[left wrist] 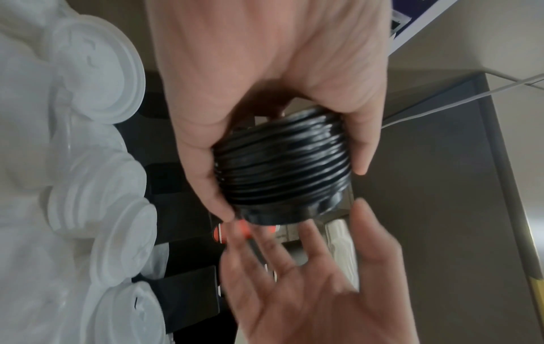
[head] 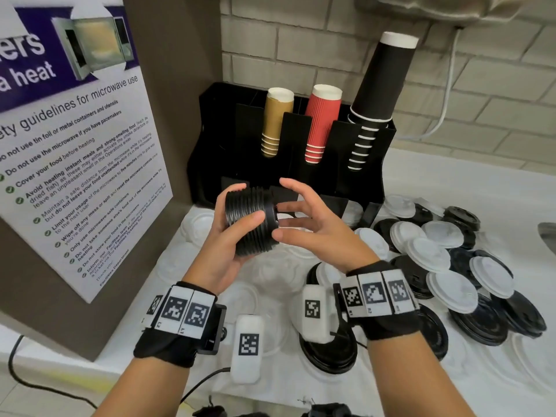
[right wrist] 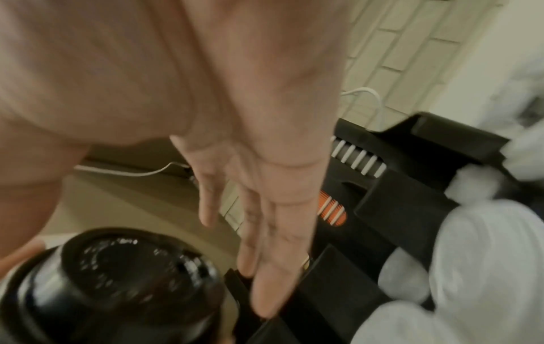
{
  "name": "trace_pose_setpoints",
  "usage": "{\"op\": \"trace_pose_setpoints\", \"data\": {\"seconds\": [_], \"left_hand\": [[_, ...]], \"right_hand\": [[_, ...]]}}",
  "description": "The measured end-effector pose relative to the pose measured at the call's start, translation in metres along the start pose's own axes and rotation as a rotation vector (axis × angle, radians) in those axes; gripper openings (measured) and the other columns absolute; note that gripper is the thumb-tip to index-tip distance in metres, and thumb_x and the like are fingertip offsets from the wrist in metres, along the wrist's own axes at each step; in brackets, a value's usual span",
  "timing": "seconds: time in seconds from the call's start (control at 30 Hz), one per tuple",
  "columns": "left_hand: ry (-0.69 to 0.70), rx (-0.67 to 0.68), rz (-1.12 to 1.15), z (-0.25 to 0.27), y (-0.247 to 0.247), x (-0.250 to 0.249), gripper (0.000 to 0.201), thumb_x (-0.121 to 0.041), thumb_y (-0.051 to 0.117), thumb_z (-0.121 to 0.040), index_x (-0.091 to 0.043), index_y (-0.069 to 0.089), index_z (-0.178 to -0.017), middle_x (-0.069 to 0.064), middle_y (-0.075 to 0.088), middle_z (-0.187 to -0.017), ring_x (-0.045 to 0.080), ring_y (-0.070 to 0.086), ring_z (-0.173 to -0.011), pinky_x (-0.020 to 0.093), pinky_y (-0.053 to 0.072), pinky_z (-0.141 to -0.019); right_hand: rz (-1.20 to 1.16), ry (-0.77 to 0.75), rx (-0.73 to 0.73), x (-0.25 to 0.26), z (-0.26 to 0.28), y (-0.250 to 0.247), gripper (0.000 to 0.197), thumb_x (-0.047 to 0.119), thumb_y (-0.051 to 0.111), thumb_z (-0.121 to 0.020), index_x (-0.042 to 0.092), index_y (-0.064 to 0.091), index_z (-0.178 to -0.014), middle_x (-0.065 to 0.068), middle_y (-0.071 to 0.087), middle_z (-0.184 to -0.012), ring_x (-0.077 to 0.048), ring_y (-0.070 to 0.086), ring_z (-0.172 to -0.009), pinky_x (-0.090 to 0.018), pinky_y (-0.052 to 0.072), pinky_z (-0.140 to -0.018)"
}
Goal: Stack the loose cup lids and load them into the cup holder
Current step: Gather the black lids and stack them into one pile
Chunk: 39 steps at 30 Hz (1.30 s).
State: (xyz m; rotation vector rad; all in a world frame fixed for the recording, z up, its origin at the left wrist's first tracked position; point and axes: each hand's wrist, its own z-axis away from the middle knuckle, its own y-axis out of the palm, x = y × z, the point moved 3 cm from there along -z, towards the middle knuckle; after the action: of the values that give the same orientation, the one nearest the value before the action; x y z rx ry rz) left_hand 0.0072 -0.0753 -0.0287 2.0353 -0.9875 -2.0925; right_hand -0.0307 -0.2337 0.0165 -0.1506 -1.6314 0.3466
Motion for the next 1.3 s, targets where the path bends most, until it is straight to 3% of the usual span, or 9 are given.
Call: {"op": "trace_pose_setpoints", "data": {"seconds": [0.1,0.23,0.37,0.47,0.57,0.8,0.9,1.0,1.3], "left_hand": [[0.04,-0.065,0.022,-0.003,-0.008,-0.005,0.05,-0.022,0.066,-0.078,-0.034,0.05,-0.123,0.001,0.061,-0.118,0.02,0.065,-0.103,0.042,0.058,-0.076],[0.064,-0.092,0.049,-0.005,-0.016,-0.013,0.045,-0.02,0.066,-0.077,-0.036,0.052,-0.117,0.0,0.062,-0.116,0.023,0.065,-0.101,0.047,0.056,-0.079],[0.071,-0.073,0.03,-0.004,-0.016,-0.014,0.048,-0.021,0.068,-0.077,-0.036,0.051,-0.12,-0.001,0.063,-0.115,0.022,0.068,-0.098,0.045,0.057,-0.077],[0.064,-0.066,0.015,-0.002,-0.015,-0.012,0.051,-0.022,0.069,-0.076,-0.036,0.05,-0.122,0.001,0.061,-0.118,0.023,0.069,-0.098,0.044,0.057,-0.076],[0.062,-0.066,0.02,-0.001,-0.015,-0.011,0.049,-0.021,0.066,-0.079,-0.035,0.049,-0.123,0.0,0.062,-0.116,0.02,0.07,-0.095,0.042,0.058,-0.074],[0.058,-0.069,0.022,-0.001,-0.015,-0.011,0.052,-0.022,0.065,-0.079,-0.032,0.047,-0.127,0.004,0.058,-0.121,0.023,0.066,-0.101,0.046,0.057,-0.081],[0.049,-0.068,0.03,-0.002,-0.014,-0.01,0.051,-0.022,0.065,-0.078,-0.033,0.048,-0.124,0.002,0.059,-0.12,0.02,0.067,-0.099,0.045,0.057,-0.078],[0.042,-0.064,0.023,-0.003,-0.013,-0.009,0.051,-0.023,0.069,-0.075,-0.036,0.051,-0.121,-0.002,0.062,-0.116,0.021,0.066,-0.101,0.043,0.057,-0.076],[0.027,-0.042,0.017,-0.005,-0.005,-0.007,0.054,-0.028,0.074,-0.071,-0.038,0.052,-0.119,-0.002,0.062,-0.117,0.024,0.063,-0.107,0.044,0.057,-0.078]], "right_hand": [[0.343,0.076,0.163,-0.001,-0.003,-0.005,0.068,0.036,0.077,-0.076,0.037,0.042,-0.134,0.016,0.051,-0.12,-0.002,0.053,-0.11,-0.02,0.045,-0.088],[0.909,0.215,0.593,-0.009,0.002,0.008,0.065,0.047,0.079,-0.071,0.029,0.049,-0.127,0.005,0.052,-0.122,-0.014,0.053,-0.106,-0.03,0.048,-0.089],[1.163,0.354,0.801,-0.024,0.018,0.019,0.086,0.044,0.085,-0.062,0.029,0.034,-0.129,-0.001,0.05,-0.116,-0.017,0.054,-0.088,-0.029,0.048,-0.066],[1.337,0.306,0.831,-0.031,0.024,0.026,0.091,0.042,0.086,-0.06,0.029,0.03,-0.13,-0.003,0.051,-0.113,-0.023,0.05,-0.102,-0.042,0.05,-0.084],[1.35,0.255,0.798,-0.034,0.025,0.028,0.086,0.041,0.081,-0.064,0.027,0.029,-0.13,-0.002,0.049,-0.109,-0.024,0.049,-0.103,-0.042,0.045,-0.089],[1.419,-0.054,0.296,-0.001,0.003,0.01,0.095,0.053,0.074,-0.067,0.028,0.021,-0.143,-0.003,0.041,-0.13,-0.024,0.041,-0.115,-0.039,0.037,-0.093],[1.284,-0.051,0.611,-0.001,0.019,0.017,0.086,0.054,0.079,-0.064,0.03,0.035,-0.133,0.001,0.044,-0.123,-0.02,0.043,-0.11,-0.037,0.041,-0.087],[1.387,-0.01,0.895,-0.018,0.046,0.028,0.095,0.049,0.085,-0.058,0.03,0.029,-0.133,-0.003,0.039,-0.126,-0.023,0.04,-0.11,-0.039,0.037,-0.089],[1.511,-0.094,0.891,-0.047,0.067,0.028,0.104,0.039,0.084,-0.059,0.026,0.019,-0.138,-0.011,0.032,-0.13,-0.028,0.036,-0.11,-0.039,0.033,-0.089]]}}
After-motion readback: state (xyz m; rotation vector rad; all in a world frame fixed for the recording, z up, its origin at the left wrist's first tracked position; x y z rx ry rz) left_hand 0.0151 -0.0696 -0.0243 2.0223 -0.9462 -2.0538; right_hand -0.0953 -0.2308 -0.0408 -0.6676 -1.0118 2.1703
